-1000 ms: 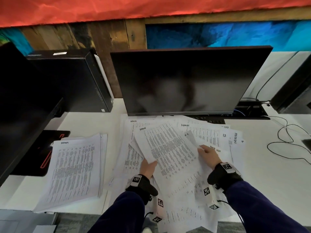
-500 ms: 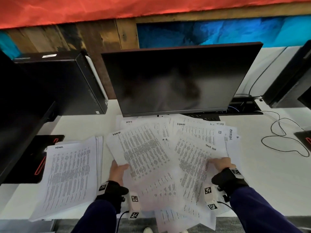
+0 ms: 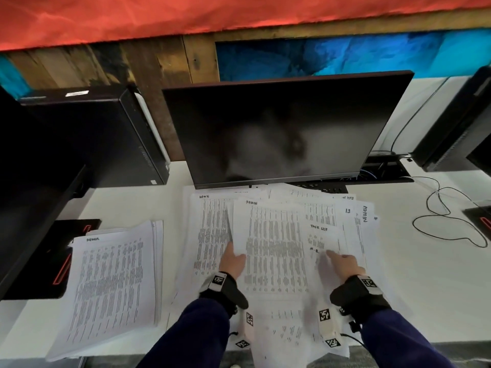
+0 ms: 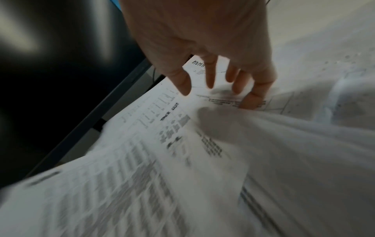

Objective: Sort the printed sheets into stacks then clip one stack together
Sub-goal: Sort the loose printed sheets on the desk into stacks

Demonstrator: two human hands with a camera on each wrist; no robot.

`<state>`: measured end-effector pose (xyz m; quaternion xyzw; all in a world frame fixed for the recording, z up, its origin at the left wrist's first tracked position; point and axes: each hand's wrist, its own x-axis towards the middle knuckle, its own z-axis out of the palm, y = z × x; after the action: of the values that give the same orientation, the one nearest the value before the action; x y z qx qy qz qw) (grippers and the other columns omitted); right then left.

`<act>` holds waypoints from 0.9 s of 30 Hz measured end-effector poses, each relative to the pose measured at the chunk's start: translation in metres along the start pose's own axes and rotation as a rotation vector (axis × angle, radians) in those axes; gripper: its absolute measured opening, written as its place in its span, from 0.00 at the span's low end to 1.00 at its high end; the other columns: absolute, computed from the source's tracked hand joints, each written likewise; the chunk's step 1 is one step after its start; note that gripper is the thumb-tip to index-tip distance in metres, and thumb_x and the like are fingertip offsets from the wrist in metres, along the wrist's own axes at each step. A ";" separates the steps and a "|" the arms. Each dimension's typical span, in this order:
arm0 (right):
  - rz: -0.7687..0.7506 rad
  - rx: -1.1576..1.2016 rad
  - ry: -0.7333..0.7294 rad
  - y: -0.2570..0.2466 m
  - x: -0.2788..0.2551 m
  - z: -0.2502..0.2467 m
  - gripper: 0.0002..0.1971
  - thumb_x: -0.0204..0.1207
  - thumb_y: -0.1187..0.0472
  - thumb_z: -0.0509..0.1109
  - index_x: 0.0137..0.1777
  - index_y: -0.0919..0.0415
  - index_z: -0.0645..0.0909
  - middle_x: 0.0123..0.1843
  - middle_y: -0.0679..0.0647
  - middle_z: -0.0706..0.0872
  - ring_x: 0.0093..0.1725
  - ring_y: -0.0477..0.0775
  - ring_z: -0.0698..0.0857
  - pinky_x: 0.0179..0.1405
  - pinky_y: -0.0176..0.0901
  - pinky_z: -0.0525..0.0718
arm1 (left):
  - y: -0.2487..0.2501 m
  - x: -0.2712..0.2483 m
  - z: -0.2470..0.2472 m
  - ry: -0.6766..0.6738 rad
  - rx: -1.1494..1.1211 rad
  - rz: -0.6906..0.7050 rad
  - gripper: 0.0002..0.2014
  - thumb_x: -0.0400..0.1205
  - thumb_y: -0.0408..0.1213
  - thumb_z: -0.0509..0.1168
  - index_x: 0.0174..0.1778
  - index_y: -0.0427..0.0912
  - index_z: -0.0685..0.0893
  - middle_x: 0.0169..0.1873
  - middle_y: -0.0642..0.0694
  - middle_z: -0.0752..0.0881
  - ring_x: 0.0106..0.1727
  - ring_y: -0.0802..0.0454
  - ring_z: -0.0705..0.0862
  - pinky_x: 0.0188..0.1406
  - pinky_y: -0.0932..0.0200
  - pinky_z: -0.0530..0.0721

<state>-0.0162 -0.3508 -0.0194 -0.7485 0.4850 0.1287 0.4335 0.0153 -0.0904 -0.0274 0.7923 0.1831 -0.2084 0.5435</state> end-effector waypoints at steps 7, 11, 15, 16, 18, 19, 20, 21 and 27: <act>-0.081 0.286 -0.213 0.020 0.029 0.024 0.30 0.55 0.63 0.72 0.59 0.71 0.72 0.52 0.72 0.86 0.44 0.67 0.89 0.40 0.74 0.87 | 0.013 0.000 0.030 -0.099 0.017 -0.038 0.35 0.78 0.26 0.63 0.80 0.41 0.58 0.73 0.44 0.72 0.73 0.42 0.73 0.73 0.49 0.73; -0.134 0.117 -0.035 0.004 -0.001 0.008 0.16 0.73 0.72 0.63 0.61 0.70 0.71 0.56 0.70 0.81 0.51 0.67 0.82 0.57 0.62 0.82 | 0.019 -0.011 0.044 -0.024 0.152 0.212 0.28 0.80 0.25 0.58 0.77 0.45 0.67 0.64 0.49 0.79 0.60 0.49 0.83 0.59 0.55 0.83; -0.021 -0.050 0.099 0.002 0.009 -0.005 0.27 0.78 0.62 0.63 0.76 0.69 0.63 0.74 0.72 0.67 0.71 0.73 0.70 0.72 0.58 0.68 | 0.023 -0.009 0.062 -0.099 0.418 0.402 0.24 0.81 0.27 0.60 0.73 0.45 0.69 0.68 0.44 0.68 0.64 0.50 0.75 0.64 0.54 0.82; 0.005 -0.045 0.089 0.001 0.012 -0.005 0.29 0.78 0.61 0.64 0.77 0.69 0.62 0.75 0.72 0.65 0.73 0.74 0.69 0.73 0.58 0.68 | 0.022 -0.007 0.066 -0.139 0.436 0.375 0.23 0.80 0.27 0.61 0.71 0.46 0.70 0.68 0.44 0.66 0.65 0.48 0.74 0.63 0.54 0.83; 0.012 -0.057 0.069 0.000 0.014 -0.005 0.32 0.77 0.60 0.66 0.78 0.69 0.60 0.75 0.71 0.64 0.73 0.73 0.69 0.74 0.59 0.68 | 0.023 -0.004 0.070 -0.166 0.415 0.279 0.24 0.79 0.30 0.62 0.71 0.48 0.71 0.68 0.45 0.64 0.67 0.45 0.73 0.62 0.51 0.84; 0.012 -0.063 0.056 -0.001 0.017 -0.006 0.33 0.76 0.59 0.66 0.78 0.68 0.60 0.76 0.71 0.64 0.73 0.73 0.69 0.74 0.59 0.68 | 0.023 -0.002 0.071 -0.158 0.389 0.227 0.25 0.78 0.32 0.63 0.71 0.48 0.71 0.68 0.44 0.65 0.65 0.43 0.75 0.61 0.50 0.85; 0.012 -0.065 0.048 0.000 0.020 -0.006 0.33 0.76 0.58 0.67 0.79 0.68 0.60 0.76 0.70 0.65 0.73 0.73 0.69 0.74 0.59 0.68 | 0.023 0.002 0.070 -0.150 0.355 0.185 0.25 0.76 0.34 0.64 0.71 0.47 0.71 0.67 0.42 0.67 0.63 0.43 0.77 0.58 0.51 0.86; -0.002 -0.076 0.033 0.001 0.022 -0.007 0.34 0.76 0.57 0.68 0.79 0.68 0.60 0.76 0.70 0.65 0.73 0.72 0.69 0.74 0.58 0.68 | 0.023 0.006 0.070 -0.152 0.320 0.158 0.26 0.75 0.36 0.65 0.70 0.46 0.72 0.66 0.40 0.70 0.61 0.43 0.78 0.56 0.52 0.87; -0.059 -0.104 -0.031 0.014 0.031 -0.017 0.31 0.71 0.54 0.75 0.72 0.65 0.72 0.69 0.70 0.74 0.66 0.71 0.75 0.67 0.55 0.73 | 0.027 0.006 0.068 -0.094 0.288 0.074 0.21 0.79 0.32 0.59 0.70 0.42 0.72 0.66 0.39 0.71 0.61 0.40 0.79 0.61 0.54 0.81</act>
<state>-0.0165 -0.3854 -0.0361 -0.7818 0.4486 0.1526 0.4052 0.0249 -0.1625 -0.0313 0.8576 0.0963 -0.2490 0.4395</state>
